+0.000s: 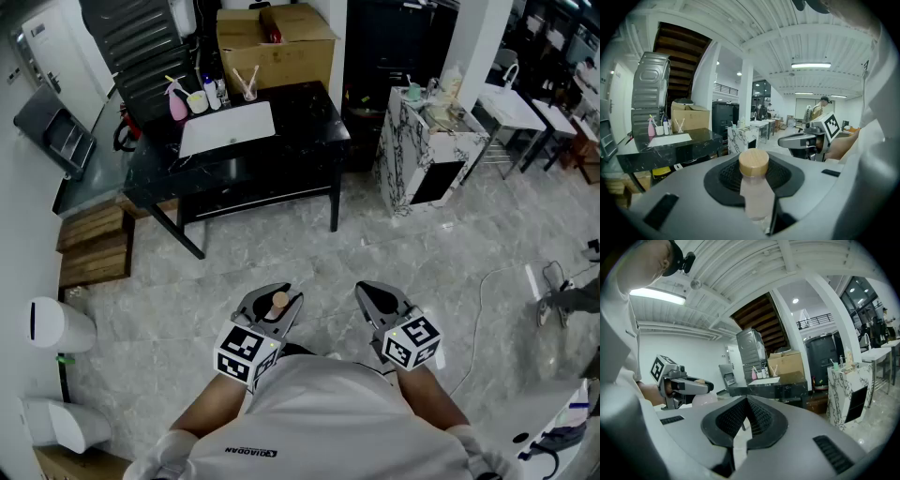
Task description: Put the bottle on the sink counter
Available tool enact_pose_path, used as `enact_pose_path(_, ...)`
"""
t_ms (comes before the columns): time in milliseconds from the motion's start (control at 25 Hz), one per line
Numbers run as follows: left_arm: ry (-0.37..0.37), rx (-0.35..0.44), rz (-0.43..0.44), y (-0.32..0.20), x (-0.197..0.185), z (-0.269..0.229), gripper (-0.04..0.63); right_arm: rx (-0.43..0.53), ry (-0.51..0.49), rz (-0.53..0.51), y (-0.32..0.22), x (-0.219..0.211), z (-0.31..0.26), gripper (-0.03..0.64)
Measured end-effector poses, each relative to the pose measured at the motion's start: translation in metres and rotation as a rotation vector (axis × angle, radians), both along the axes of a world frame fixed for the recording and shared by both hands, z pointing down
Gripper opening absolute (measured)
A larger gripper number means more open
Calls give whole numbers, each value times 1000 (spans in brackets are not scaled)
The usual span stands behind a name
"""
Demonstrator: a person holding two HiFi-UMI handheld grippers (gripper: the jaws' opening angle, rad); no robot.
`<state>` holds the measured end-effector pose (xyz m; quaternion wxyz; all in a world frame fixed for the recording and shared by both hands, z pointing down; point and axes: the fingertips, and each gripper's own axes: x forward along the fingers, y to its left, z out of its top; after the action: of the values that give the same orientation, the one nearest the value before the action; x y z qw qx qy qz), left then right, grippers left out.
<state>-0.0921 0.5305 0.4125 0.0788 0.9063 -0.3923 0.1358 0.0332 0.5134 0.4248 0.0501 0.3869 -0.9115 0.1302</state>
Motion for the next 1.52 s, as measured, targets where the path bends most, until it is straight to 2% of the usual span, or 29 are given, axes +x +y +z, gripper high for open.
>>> enact_pose_path(360,-4,5,2,1,1,-2,120,-4,0,8,4,3,2,38)
enact_pose_path(560,8,12,-3,1,3,-7,120,59,7,9,7,1,-9,41)
enact_pose_path(840,78,-32,-18,2,3,-7,120,43,19,2,8,2,-4,41)
enact_pose_path(1520,39,-32,-31,-3,13,-2,120,10,-1,-6,7,13,3,41)
